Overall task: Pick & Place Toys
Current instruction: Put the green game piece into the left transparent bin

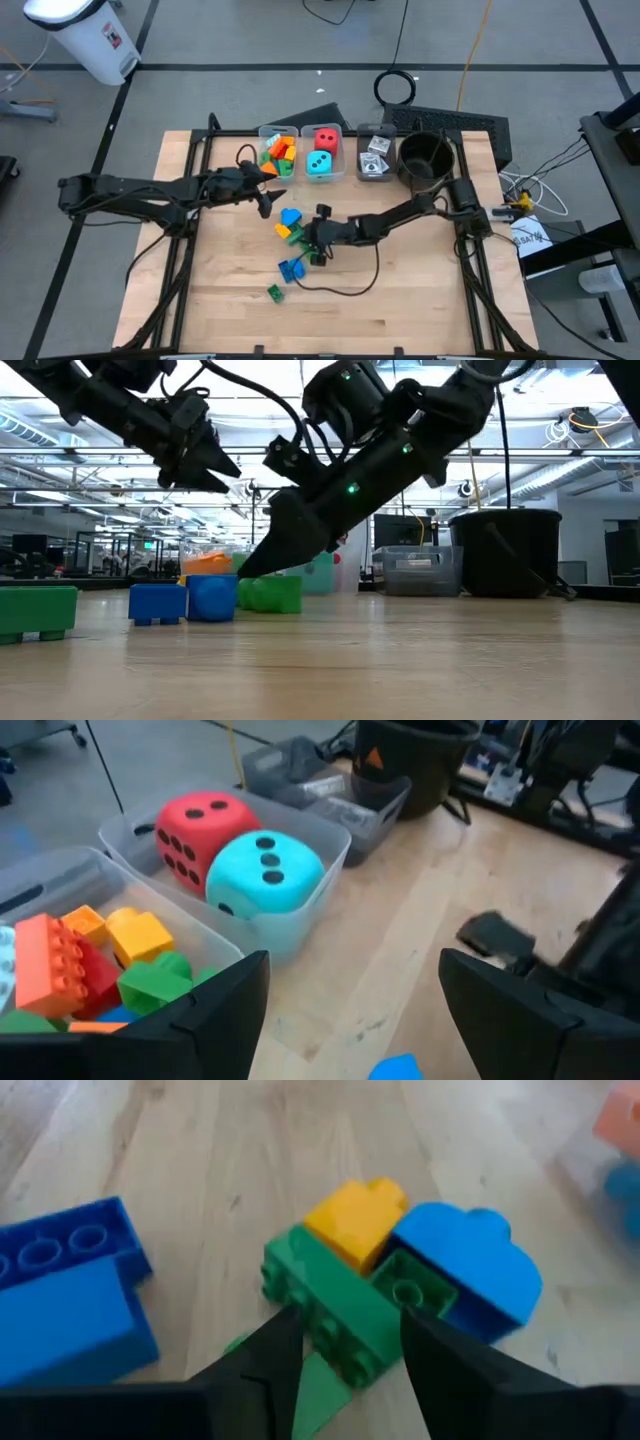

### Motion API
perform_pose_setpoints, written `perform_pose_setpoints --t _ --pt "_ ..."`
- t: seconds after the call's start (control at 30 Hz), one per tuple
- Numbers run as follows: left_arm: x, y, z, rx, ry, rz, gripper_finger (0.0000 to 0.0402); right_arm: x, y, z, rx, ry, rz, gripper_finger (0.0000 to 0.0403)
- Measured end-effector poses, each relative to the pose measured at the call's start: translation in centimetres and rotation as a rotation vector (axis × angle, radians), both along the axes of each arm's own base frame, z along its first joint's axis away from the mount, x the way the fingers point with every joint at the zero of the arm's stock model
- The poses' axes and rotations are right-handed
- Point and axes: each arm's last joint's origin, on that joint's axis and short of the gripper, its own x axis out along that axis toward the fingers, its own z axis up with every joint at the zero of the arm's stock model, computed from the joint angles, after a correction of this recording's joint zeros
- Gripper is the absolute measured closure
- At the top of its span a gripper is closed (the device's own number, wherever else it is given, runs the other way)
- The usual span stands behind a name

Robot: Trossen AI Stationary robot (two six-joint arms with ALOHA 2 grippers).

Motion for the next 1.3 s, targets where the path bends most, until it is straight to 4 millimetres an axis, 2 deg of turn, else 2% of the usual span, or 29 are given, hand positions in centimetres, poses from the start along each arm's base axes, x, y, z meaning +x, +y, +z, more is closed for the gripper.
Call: perform_pose_setpoints --t 0.1,0.3,0.47,0.57,0.73,0.8,0.93,1.03,1.13,1.3 --pt "0.3 0.0 -0.4 -0.004 0.02 0.001 0.0103 -0.8 -0.2 0.5 -0.007 0.097 -0.004 0.0258" --pt "0.7 0.1 -0.7 -0.005 0.021 0.002 0.0101 -2.9 0.0 3.0 -0.022 0.228 0.004 0.0265" --pt "0.7 0.1 -0.6 -0.005 0.007 0.002 0.0107 -4.3 0.6 6.1 0.035 0.211 -0.025 0.0268" --pt "0.7 0.1 -0.6 -0.005 0.008 0.002 0.0107 -5.5 1.5 6.8 0.104 0.188 -0.049 0.0258" --pt "0.7 0.1 -0.6 -0.018 0.003 0.007 0.0103 -7.2 3.7 5.2 0.173 0.192 -0.043 0.0211" --pt "0.7 0.1 -0.6 -0.018 0.003 0.007 0.0103 -7.0 4.2 4.0 0.178 0.184 -0.029 0.0183" --pt "0.8 0.1 -0.5 -0.016 -0.01 0.006 0.0099 -6.6 3.7 2.7 0.163 0.194 -0.042 0.0124" --pt "0.8 0.1 -0.5 -0.017 -0.011 0.006 0.01 -6.5 3.0 2.2 0.146 0.227 -0.067 0.0094" --pt "0.8 0.1 -0.4 -0.016 -0.012 0.007 0.0101 -6.7 2.5 2.0 0.125 0.272 -0.078 0.0084" --pt "0.8 0.1 -0.4 -0.016 -0.013 0.007 0.0095 -7.3 2.4 2.9 0.041 0.309 0.002 0.0092"
